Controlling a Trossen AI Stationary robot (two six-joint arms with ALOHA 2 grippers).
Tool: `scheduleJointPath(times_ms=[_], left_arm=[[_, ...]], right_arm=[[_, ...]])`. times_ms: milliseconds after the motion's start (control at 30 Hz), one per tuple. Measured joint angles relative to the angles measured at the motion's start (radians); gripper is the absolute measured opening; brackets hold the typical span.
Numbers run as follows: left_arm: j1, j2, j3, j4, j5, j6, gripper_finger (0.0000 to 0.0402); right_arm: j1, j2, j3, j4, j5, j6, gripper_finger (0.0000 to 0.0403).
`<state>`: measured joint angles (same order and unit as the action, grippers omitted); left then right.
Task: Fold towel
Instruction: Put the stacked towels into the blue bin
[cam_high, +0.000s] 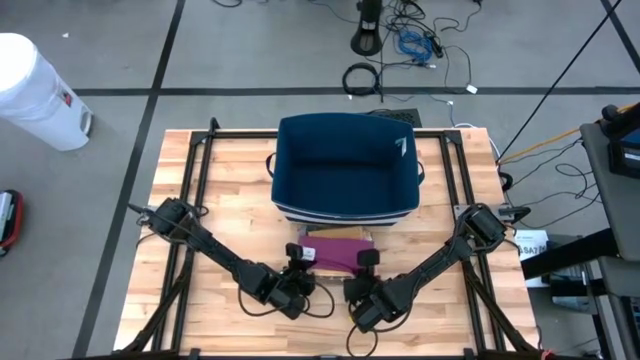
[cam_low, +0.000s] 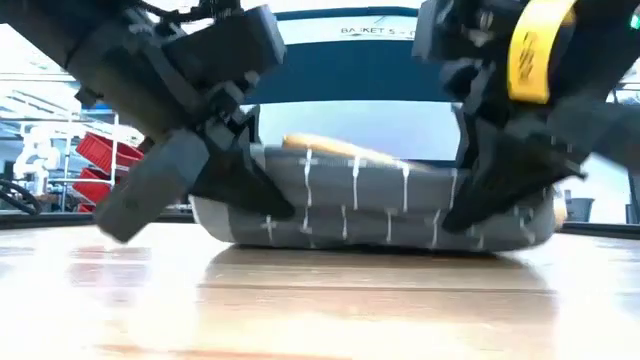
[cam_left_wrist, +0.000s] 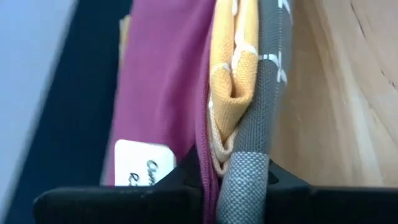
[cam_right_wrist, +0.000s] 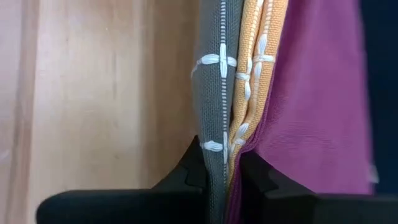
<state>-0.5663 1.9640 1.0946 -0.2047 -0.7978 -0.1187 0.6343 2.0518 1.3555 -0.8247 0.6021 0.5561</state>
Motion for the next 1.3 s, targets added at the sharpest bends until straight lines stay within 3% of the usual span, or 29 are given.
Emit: scheduleJointPath(times_ms=[200, 367, 767, 933, 1300], left_arm=[[-0.004, -0.087, -0.002, 0.065, -0.067, 0.151, 0.0045], [-0.007, -0.181, -0.002, 0.131, -0.064, 0.307, 0.0045], [-0.027, -0.467, 0.001, 0.278, -0.051, 0.669, 0.0045], [-0.005, -0.583, 0.003, 0.314, -0.082, 0.835, 0.0045], [0.135, -0.639, 0.003, 0.583, -0.052, 1.243, 0.0045]], right_arm=[[0.005, -0.064, 0.039, -0.064, 0.088, -0.047, 0.0031], [0.012, -0.156, 0.039, -0.055, 0.129, -0.143, 0.0031], [0.023, -0.473, 0.041, 0.167, 0.162, -0.561, 0.0031], [0.010, -0.614, 0.045, 0.213, 0.232, -0.703, 0.0031], [-0.139, -0.761, 0.042, 0.428, 0.232, -1.116, 0.0031]])
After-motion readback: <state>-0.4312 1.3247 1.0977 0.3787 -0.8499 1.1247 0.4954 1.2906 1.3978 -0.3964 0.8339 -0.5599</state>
